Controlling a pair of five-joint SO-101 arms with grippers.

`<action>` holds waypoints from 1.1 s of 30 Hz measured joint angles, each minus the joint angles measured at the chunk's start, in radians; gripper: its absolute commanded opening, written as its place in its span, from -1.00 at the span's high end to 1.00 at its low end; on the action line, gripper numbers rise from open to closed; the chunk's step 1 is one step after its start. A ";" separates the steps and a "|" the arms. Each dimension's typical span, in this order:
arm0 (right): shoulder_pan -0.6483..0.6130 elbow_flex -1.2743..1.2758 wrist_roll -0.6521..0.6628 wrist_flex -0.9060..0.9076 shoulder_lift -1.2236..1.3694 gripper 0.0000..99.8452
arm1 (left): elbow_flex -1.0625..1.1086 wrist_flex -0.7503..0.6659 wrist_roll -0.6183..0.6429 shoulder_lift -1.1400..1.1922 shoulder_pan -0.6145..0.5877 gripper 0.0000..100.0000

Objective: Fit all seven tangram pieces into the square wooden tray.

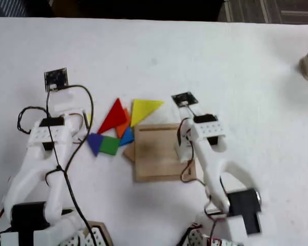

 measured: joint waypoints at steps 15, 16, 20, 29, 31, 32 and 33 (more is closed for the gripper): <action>-0.454 0.374 0.342 0.051 -0.586 0.51 | 0.000 0.000 0.000 0.000 0.000 0.65; -0.477 0.377 0.361 0.055 -0.597 0.51 | 0.000 0.000 0.000 0.000 0.000 0.65; -0.535 0.393 0.480 0.101 -0.603 0.51 | 0.000 0.000 0.000 0.000 0.000 0.65; -0.568 0.439 0.497 -0.040 -0.474 0.51 | 0.000 0.000 0.000 0.000 0.000 0.65; -0.526 0.420 0.470 -0.072 -0.416 0.51 | 0.000 0.000 0.000 0.000 0.000 0.65; -0.516 0.407 0.462 -0.084 -0.388 0.51 | 0.000 0.000 0.000 0.000 0.000 0.65; -0.506 0.390 0.451 -0.097 -0.358 0.51 | 0.000 0.000 0.000 0.000 0.000 0.65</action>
